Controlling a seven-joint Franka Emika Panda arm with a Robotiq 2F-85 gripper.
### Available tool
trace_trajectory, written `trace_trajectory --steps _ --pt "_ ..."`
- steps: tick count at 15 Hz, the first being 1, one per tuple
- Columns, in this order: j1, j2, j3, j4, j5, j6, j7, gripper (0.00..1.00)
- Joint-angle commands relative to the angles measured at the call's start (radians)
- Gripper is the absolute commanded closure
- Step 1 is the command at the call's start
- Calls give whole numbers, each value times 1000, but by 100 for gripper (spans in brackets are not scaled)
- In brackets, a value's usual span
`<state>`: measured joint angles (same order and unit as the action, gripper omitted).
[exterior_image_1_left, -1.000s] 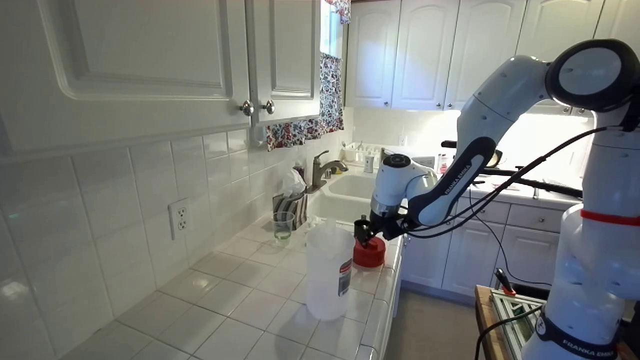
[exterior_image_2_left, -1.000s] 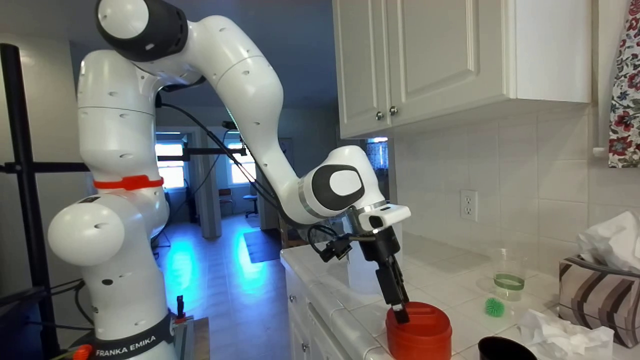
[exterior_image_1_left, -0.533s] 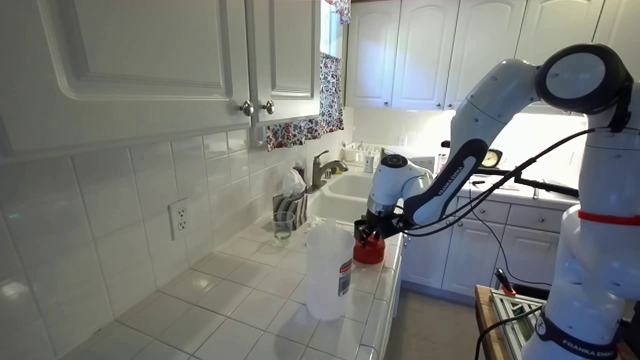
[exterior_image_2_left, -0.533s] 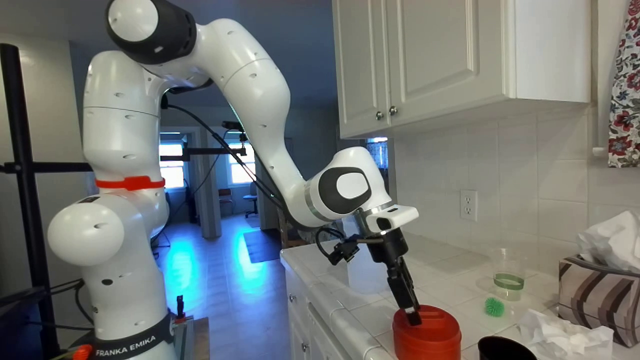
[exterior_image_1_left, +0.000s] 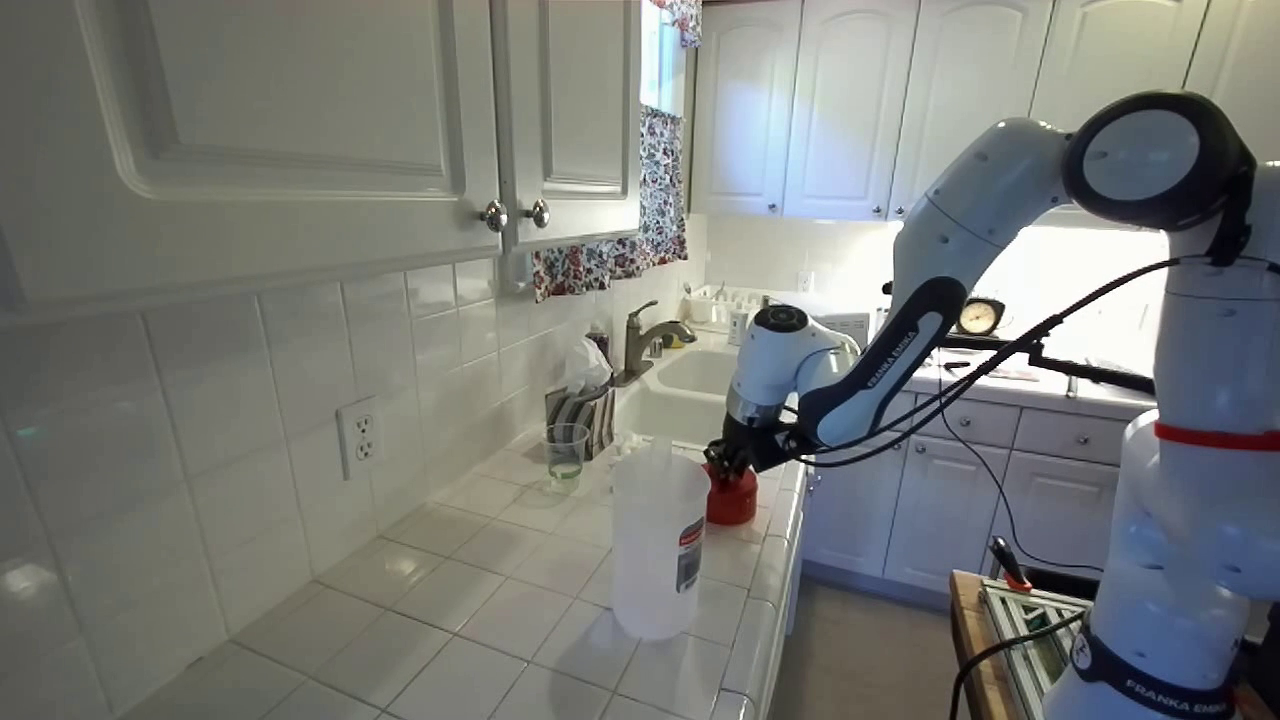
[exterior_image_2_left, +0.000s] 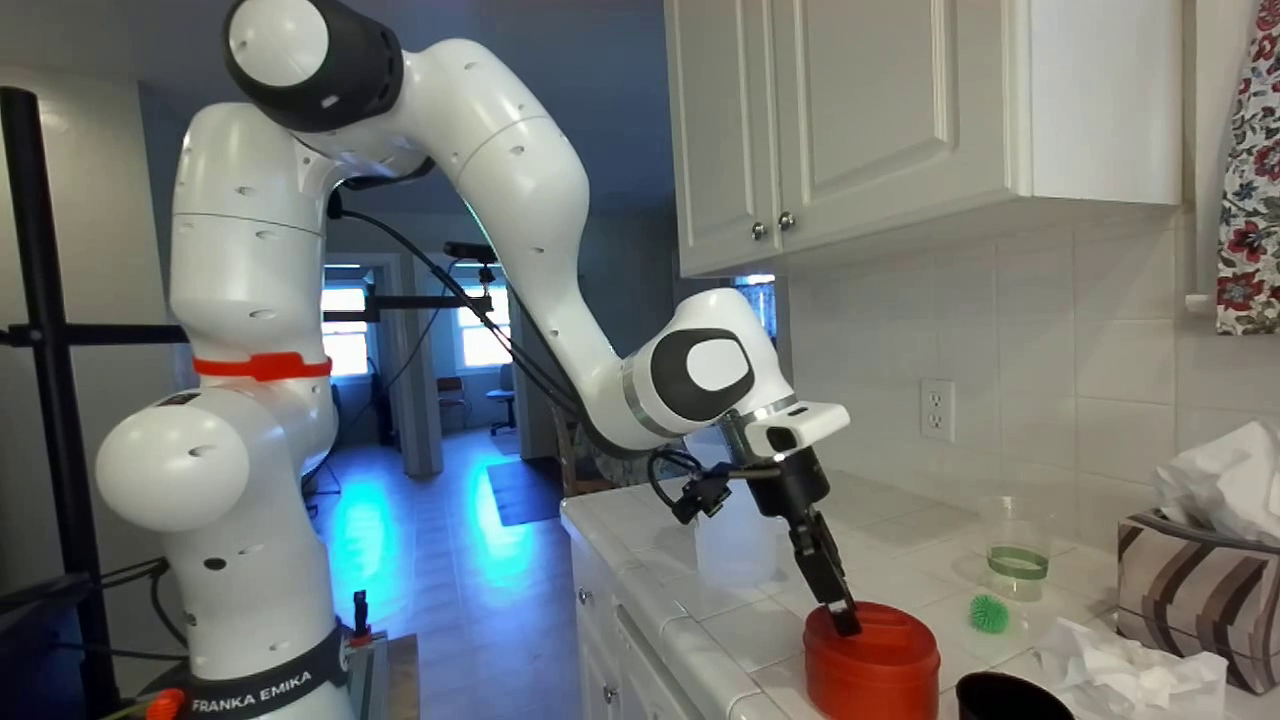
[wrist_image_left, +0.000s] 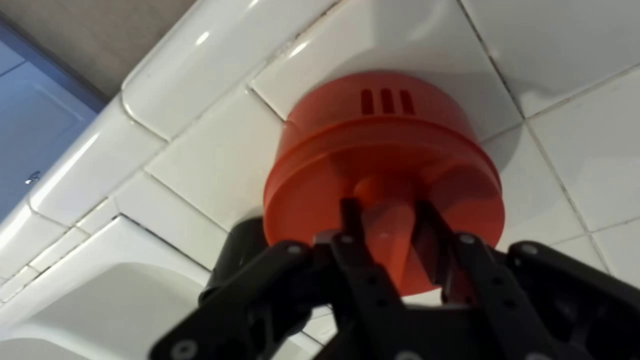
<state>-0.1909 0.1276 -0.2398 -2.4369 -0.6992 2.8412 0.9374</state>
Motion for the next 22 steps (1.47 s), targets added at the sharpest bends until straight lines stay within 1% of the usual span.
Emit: trace_trajectory --steps 1,3,8,11,16,22 --pt "20 -79 11 -12 -16 -57 -20 92" --pt "44 -133 13 -20 -7 -113 -47 92" --pt "36 -265 69 -29 -3 -247 -116 92" --pt "33 -331 101 -31 5 -284 -167 92" --pt "34 -418 148 -32 30 -305 -240 92" --pt "29 -491 183 -36 64 -292 -272 92"
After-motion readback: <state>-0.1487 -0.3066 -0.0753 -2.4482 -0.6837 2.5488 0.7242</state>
